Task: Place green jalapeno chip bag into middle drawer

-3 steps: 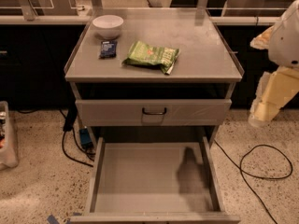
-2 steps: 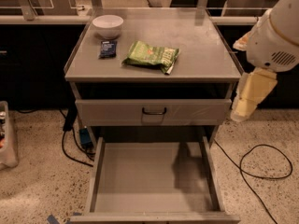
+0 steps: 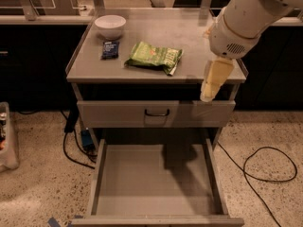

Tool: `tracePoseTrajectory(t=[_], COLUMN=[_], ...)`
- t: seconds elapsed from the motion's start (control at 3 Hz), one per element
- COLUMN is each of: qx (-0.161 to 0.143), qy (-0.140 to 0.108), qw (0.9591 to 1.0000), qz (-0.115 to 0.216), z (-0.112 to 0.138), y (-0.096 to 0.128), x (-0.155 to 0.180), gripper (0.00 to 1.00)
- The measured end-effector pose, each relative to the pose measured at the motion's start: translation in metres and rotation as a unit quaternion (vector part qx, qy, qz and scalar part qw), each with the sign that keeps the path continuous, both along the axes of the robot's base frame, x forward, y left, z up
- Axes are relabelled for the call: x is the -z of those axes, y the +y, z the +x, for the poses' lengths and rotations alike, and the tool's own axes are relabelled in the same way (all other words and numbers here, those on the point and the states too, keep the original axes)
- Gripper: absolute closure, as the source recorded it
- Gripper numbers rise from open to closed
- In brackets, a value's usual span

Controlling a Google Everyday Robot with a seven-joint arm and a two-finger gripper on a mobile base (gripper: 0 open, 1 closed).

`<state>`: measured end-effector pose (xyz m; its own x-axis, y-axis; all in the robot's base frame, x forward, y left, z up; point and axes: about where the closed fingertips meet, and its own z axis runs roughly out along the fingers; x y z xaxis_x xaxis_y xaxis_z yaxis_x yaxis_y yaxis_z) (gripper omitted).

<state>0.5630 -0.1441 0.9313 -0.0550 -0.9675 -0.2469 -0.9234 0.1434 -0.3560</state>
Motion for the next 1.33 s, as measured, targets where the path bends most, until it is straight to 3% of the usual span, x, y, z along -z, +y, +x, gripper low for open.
tracePoseTrajectory(t=[0.33,0.67,1.0,1.33], qx=[-0.018,-0.023,-0.027,-0.043], qy=[0.011,0.006,-0.001,-0.023], qw=[0.9996,0.9996,0.9994,0.9987], qz=[0.018,0.018,0.021,0.017], z=[0.028,0.034,0.044,0.073], y=[0.024,0.029,0.038,0.051], x=[0.017,0.019,0.023,0.021], gripper=[0.00,0.00,0.00,0.00])
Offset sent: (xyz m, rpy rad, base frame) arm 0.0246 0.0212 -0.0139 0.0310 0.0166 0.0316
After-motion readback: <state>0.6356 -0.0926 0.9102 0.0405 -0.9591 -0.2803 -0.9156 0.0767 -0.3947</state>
